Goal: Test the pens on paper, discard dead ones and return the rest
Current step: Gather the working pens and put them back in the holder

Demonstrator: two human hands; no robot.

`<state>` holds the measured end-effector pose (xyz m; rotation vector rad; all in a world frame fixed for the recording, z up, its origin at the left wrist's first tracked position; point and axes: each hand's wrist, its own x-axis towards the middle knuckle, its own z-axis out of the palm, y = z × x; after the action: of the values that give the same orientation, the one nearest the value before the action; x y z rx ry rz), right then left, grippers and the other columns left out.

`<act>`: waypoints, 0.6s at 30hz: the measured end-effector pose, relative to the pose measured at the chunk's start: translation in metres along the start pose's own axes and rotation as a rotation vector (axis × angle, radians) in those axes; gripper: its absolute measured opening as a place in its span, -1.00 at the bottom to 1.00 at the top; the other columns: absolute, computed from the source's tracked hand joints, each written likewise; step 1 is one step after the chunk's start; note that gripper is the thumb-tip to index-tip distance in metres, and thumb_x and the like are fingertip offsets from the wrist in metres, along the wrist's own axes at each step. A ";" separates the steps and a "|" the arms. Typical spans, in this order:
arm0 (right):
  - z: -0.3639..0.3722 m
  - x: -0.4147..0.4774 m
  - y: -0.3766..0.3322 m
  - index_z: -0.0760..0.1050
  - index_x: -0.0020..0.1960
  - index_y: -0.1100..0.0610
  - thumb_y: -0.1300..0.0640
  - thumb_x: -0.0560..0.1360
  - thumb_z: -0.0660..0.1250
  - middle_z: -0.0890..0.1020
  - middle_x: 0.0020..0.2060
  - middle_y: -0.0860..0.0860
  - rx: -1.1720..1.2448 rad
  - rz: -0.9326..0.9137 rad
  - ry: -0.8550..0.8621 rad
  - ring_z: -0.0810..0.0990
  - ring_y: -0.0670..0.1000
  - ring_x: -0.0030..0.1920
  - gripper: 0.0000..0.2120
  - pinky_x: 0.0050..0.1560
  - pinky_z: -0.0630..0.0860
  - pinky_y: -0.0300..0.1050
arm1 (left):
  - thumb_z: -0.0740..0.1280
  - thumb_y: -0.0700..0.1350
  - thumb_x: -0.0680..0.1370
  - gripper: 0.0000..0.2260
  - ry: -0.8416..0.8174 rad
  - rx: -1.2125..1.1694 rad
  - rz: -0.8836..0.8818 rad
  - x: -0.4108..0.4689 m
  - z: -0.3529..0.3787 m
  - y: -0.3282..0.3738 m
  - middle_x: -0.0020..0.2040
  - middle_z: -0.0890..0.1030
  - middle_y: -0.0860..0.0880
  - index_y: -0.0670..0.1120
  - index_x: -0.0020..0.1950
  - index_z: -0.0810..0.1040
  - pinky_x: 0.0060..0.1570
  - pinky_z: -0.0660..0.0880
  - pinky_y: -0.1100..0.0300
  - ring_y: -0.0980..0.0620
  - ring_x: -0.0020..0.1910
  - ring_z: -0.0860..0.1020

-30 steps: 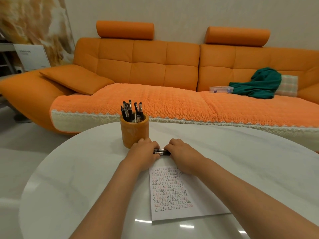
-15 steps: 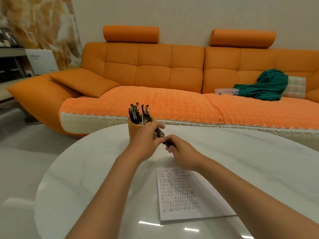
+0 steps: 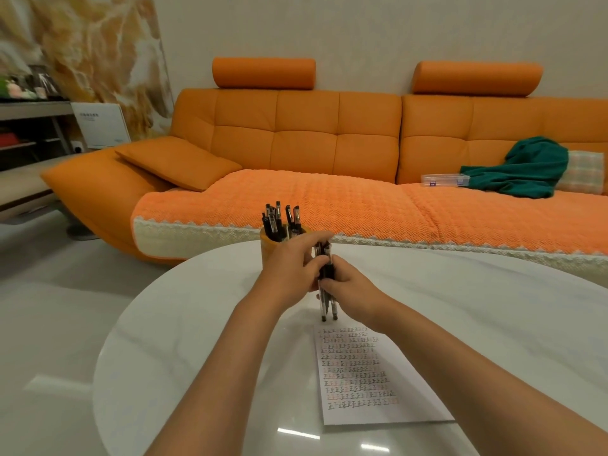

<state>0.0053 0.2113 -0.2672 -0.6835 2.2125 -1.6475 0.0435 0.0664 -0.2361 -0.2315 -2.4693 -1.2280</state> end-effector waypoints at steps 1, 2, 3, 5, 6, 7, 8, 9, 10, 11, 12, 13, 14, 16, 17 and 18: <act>0.000 0.001 0.000 0.43 0.29 0.12 0.36 0.61 0.14 0.64 0.13 0.09 0.011 0.005 0.008 0.62 0.05 0.17 -0.69 0.17 0.56 -0.03 | 0.34 -0.18 0.62 -0.64 0.006 -0.002 0.000 0.000 0.000 0.000 -0.25 0.51 0.00 0.13 0.38 0.52 -0.21 0.57 0.16 -0.06 -0.23 0.56; -0.001 0.001 0.001 0.46 0.28 0.13 0.36 0.61 0.16 0.64 0.14 0.09 0.030 0.009 0.018 0.63 0.05 0.18 -0.70 0.20 0.55 0.00 | 0.34 -0.19 0.62 -0.67 0.010 -0.010 0.000 0.000 0.000 -0.001 -0.25 0.50 0.03 0.10 0.34 0.56 -0.25 0.54 0.26 -0.04 -0.24 0.54; -0.001 0.000 0.001 0.47 0.26 0.12 0.36 0.61 0.18 0.65 0.13 0.09 0.054 0.007 0.028 0.63 0.06 0.17 -0.71 0.21 0.56 0.01 | 0.34 -0.20 0.62 -0.69 0.008 -0.025 -0.002 0.001 -0.001 -0.001 -0.24 0.50 0.03 0.08 0.32 0.58 -0.31 0.49 0.36 -0.01 -0.26 0.53; -0.001 -0.001 0.000 0.48 0.24 0.10 0.34 0.62 0.20 0.66 0.09 0.07 0.073 -0.007 0.051 0.65 0.05 0.13 -0.73 0.19 0.57 0.01 | 0.35 -0.20 0.62 -0.70 0.011 -0.043 -0.009 0.002 -0.003 -0.002 -0.19 0.54 -0.01 0.07 0.31 0.59 -0.34 0.46 0.42 0.05 -0.27 0.54; 0.000 -0.002 0.000 0.49 0.23 0.11 0.33 0.62 0.20 0.67 0.06 0.08 0.060 -0.016 0.061 0.66 0.06 0.10 -0.75 0.17 0.58 0.02 | 0.35 -0.19 0.61 -0.70 0.013 -0.035 -0.006 0.002 -0.004 -0.002 -0.17 0.56 -0.01 0.07 0.32 0.59 -0.31 0.48 0.41 0.06 -0.25 0.56; 0.000 -0.003 -0.001 0.50 0.20 0.13 0.32 0.63 0.20 0.68 0.01 0.09 0.040 -0.022 0.070 0.67 0.09 0.06 -0.78 0.15 0.59 0.06 | 0.36 -0.19 0.61 -0.69 0.010 -0.026 -0.001 0.002 -0.004 -0.002 -0.15 0.59 0.00 0.07 0.32 0.59 -0.27 0.50 0.38 0.06 -0.24 0.58; 0.000 -0.002 -0.002 0.52 0.16 0.16 0.33 0.63 0.19 0.69 -0.04 0.13 0.020 -0.025 0.073 0.67 0.13 0.04 -0.80 0.14 0.59 0.12 | 0.36 -0.18 0.61 -0.69 0.002 -0.018 0.005 0.001 -0.005 -0.002 -0.16 0.60 0.01 0.06 0.33 0.59 -0.22 0.52 0.35 0.06 -0.22 0.60; 0.001 -0.002 -0.003 0.54 0.13 0.19 0.33 0.63 0.18 0.69 -0.06 0.16 0.004 -0.026 0.071 0.66 0.17 0.03 -0.81 0.14 0.58 0.17 | 0.36 -0.18 0.61 -0.68 -0.005 -0.008 0.012 0.001 -0.006 -0.002 -0.15 0.60 0.02 0.06 0.35 0.58 -0.16 0.54 0.29 0.07 -0.21 0.61; 0.001 -0.002 -0.004 0.55 0.10 0.21 0.34 0.63 0.18 0.69 -0.08 0.18 -0.011 -0.024 0.066 0.66 0.19 0.02 -0.81 0.15 0.56 0.20 | 0.37 -0.17 0.61 -0.67 0.000 0.001 0.016 0.000 -0.008 -0.002 -0.12 0.61 0.03 0.06 0.36 0.56 -0.15 0.52 0.27 0.11 -0.21 0.60; 0.001 -0.001 -0.006 0.56 0.08 0.22 0.33 0.63 0.18 0.69 -0.09 0.18 -0.021 -0.020 0.059 0.66 0.20 0.00 -0.81 0.15 0.56 0.20 | 0.36 -0.16 0.61 -0.65 0.018 0.001 0.016 0.000 -0.011 -0.002 -0.05 0.61 0.05 0.08 0.38 0.54 -0.16 0.49 0.30 0.17 -0.20 0.57; 0.001 0.000 -0.009 0.56 0.08 0.21 0.33 0.63 0.18 0.69 -0.10 0.17 -0.024 -0.015 0.056 0.66 0.18 -0.03 -0.81 0.14 0.56 0.17 | 0.35 -0.14 0.62 -0.65 0.055 -0.001 0.015 0.001 -0.015 -0.003 0.04 0.60 0.09 0.09 0.40 0.51 -0.17 0.45 0.34 0.21 -0.20 0.54; 0.000 0.001 -0.013 0.56 0.09 0.21 0.33 0.64 0.18 0.69 -0.13 0.13 -0.008 -0.010 0.058 0.67 0.13 -0.07 -0.81 0.12 0.58 0.13 | 0.33 -0.12 0.63 -0.65 0.114 0.003 0.019 0.001 -0.019 -0.004 0.10 0.59 0.13 0.09 0.41 0.50 -0.18 0.42 0.36 0.22 -0.20 0.52; 0.000 0.002 -0.019 0.54 0.12 0.20 0.33 0.64 0.17 0.69 -0.15 0.09 0.025 -0.011 0.066 0.67 0.08 -0.10 -0.81 0.09 0.60 0.09 | 0.31 -0.11 0.64 -0.67 0.195 0.016 0.025 0.002 -0.025 -0.007 0.12 0.57 0.14 0.08 0.40 0.50 -0.18 0.41 0.37 0.21 -0.18 0.51; -0.003 0.007 -0.034 0.47 0.19 0.19 0.32 0.66 0.14 0.67 -0.15 0.06 0.127 -0.038 0.088 0.68 0.06 -0.11 -0.81 0.04 0.63 0.04 | 0.27 -0.13 0.65 -0.72 0.383 0.014 0.016 0.005 -0.038 -0.014 0.09 0.57 0.10 0.05 0.35 0.52 -0.22 0.43 0.41 0.22 -0.16 0.50; -0.005 0.011 -0.044 0.43 0.21 0.18 0.32 0.67 0.12 0.66 -0.14 0.07 0.185 -0.054 0.101 0.68 0.07 -0.10 -0.81 0.04 0.64 0.03 | 0.26 -0.15 0.65 -0.74 0.460 -0.002 -0.003 0.007 -0.044 -0.019 0.08 0.56 0.07 0.03 0.33 0.53 -0.21 0.44 0.42 0.23 -0.14 0.50; -0.006 0.015 -0.055 0.41 0.22 0.16 0.31 0.68 0.10 0.66 -0.13 0.08 0.244 -0.073 0.113 0.68 0.06 -0.11 -0.81 0.03 0.65 0.02 | 0.26 -0.16 0.65 -0.74 0.510 -0.020 -0.028 0.009 -0.050 -0.025 0.09 0.54 0.05 0.01 0.33 0.52 -0.17 0.47 0.39 0.22 -0.11 0.50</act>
<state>-0.0002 0.1955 -0.2122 -0.6255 2.0317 -1.9967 0.0403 0.0115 -0.2239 0.1036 -2.0250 -1.1515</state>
